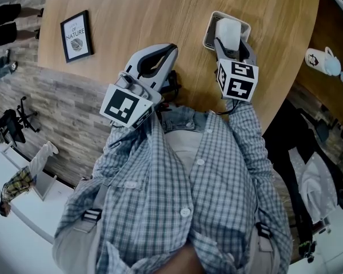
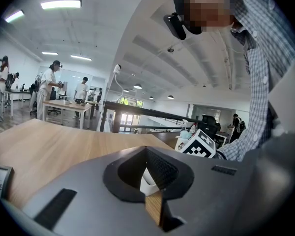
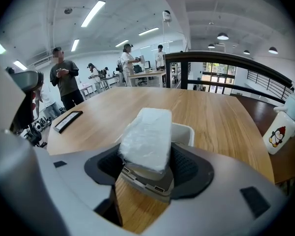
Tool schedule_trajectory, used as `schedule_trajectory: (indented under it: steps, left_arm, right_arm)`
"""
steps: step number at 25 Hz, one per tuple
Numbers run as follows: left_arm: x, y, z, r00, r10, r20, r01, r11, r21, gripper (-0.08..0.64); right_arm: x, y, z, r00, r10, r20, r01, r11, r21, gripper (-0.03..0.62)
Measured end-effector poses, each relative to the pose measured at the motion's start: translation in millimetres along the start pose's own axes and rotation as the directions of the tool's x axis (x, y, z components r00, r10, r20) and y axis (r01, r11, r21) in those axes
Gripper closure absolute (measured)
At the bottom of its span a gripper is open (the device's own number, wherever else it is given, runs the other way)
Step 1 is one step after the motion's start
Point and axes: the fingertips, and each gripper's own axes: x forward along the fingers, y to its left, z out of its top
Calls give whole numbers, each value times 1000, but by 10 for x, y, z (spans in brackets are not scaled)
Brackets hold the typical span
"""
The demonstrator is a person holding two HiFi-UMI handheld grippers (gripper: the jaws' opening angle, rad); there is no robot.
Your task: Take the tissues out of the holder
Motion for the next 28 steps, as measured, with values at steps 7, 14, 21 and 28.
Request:
schedule_trajectory:
  steps: [7,14,21,28]
  left_arm:
    - [-25,-52,28,1000,-11,11,11,1000,7,552]
    - [-45,-94,80,999,-20,30,19,999,29,552]
    - [-123,-140,124,998,-26,53,24,998,55,552]
    - [-189,-174,129,997,-41,62,37,997,62,552]
  right_arm:
    - [-96,-33,22,1000,-3,21,3,1000,-3,311]
    - [-253,-72,173,995,-26,97,29,999,-30,311]
    - [-419,-57,190,991,-28,128,28,1000,-3,313]
    - [-665,-32,261,979,-33,202,32,999,8,313]
